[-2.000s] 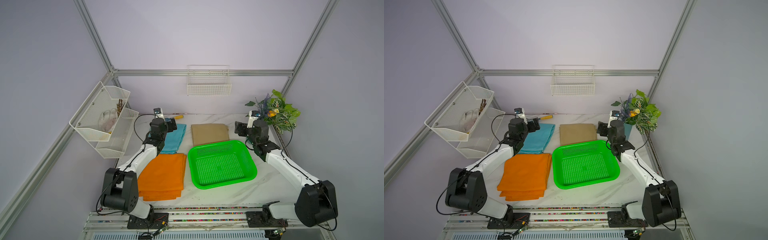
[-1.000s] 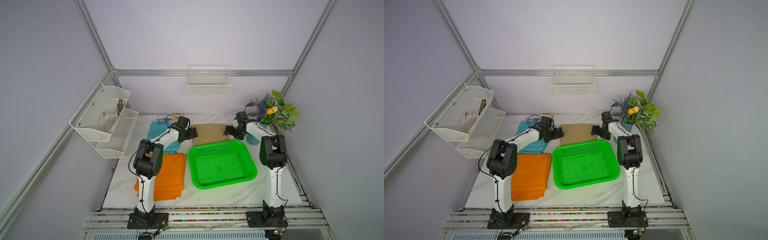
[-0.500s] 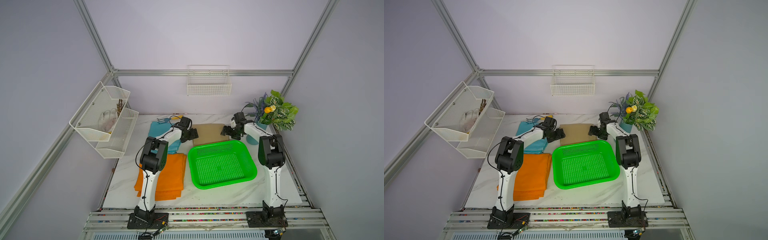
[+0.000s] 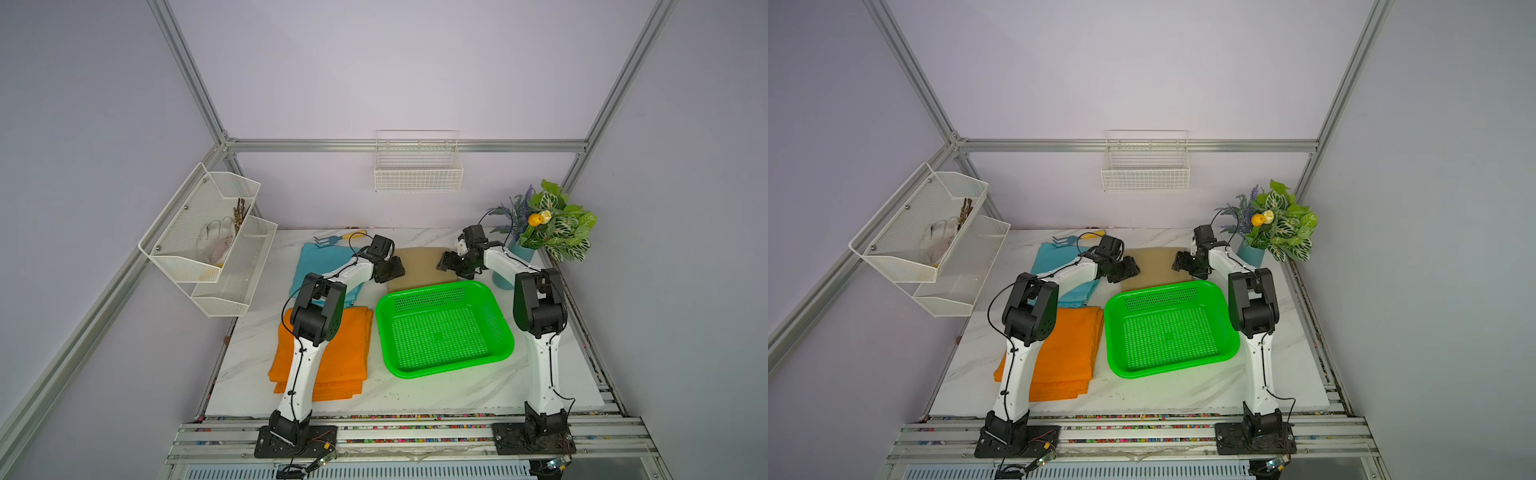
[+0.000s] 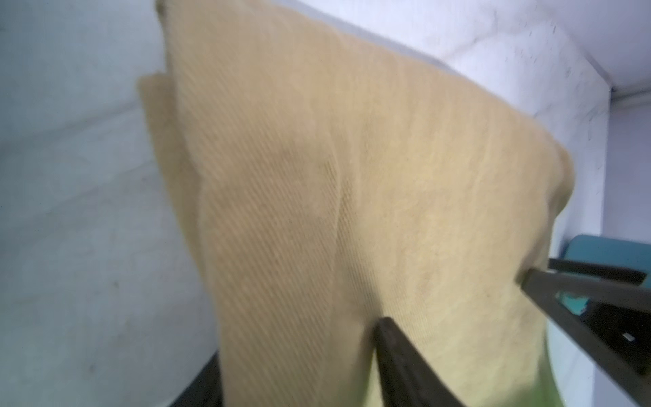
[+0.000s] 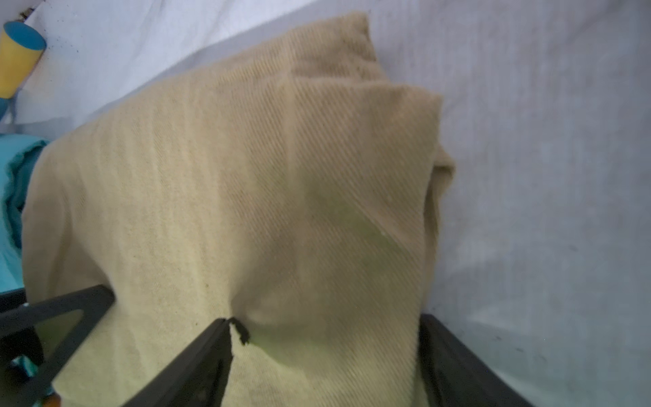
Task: Put the folded long pants in the basket
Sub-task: Pick up the long pant at the center of the board.
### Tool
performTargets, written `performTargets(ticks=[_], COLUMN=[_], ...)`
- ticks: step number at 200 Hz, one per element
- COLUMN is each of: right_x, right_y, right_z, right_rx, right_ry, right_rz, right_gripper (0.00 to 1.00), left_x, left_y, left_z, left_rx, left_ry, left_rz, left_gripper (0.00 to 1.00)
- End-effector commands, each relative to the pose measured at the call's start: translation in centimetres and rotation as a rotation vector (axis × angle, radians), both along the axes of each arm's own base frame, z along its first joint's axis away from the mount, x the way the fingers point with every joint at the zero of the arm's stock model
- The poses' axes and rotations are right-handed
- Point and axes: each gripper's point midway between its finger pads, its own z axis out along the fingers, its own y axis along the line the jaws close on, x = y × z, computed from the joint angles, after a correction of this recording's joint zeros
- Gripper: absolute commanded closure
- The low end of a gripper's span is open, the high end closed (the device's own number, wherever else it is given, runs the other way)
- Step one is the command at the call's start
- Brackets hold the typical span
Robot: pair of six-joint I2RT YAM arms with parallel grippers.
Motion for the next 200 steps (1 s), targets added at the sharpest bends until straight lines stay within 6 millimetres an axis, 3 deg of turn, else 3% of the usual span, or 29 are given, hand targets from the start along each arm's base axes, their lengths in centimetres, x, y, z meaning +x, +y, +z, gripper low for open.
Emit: performTargets(ticks=[1,9,30,86,142,200], right_x=[-2.9,-2.7,-2.1,-0.3,-0.9,-0.2], right_y=[1.9,2.4,3.2,4.6,5.2,5.8], right_z=[-5.2,-5.0,-4.1,1.0,6.8,14.0], right_rx=[0.054,0.069,0.099,0.155,0.167,0.192], right_ry=[0.148,0.139,0.106,-0.009,-0.134,-0.26], right_rz=[0.018,0.024,0.026,0.021,0.03,0.068], right_gripper=[0.32,0.5,1.0,1.0,1.0,1.0], left_x=[-3.6,-3.4,-2.7,0.2,0.5,0.9], left_y=[-1.7,-1.7,-1.9,-2.0,-2.3,-2.1], left_z=[-5.0,-4.7,-3.8,2.7,8.6,15.1], left_rx=[-0.021,-0.025,-0.03,-0.039,-0.099,-0.151], left_ry=[0.176,0.172,0.145,-0.01,-0.101,-0.235], left_rz=[-0.048,-0.045,-0.044,-0.044,-0.049,-0.031], left_gripper=[0.83,1.0,1.0,1.0,1.0,1.0])
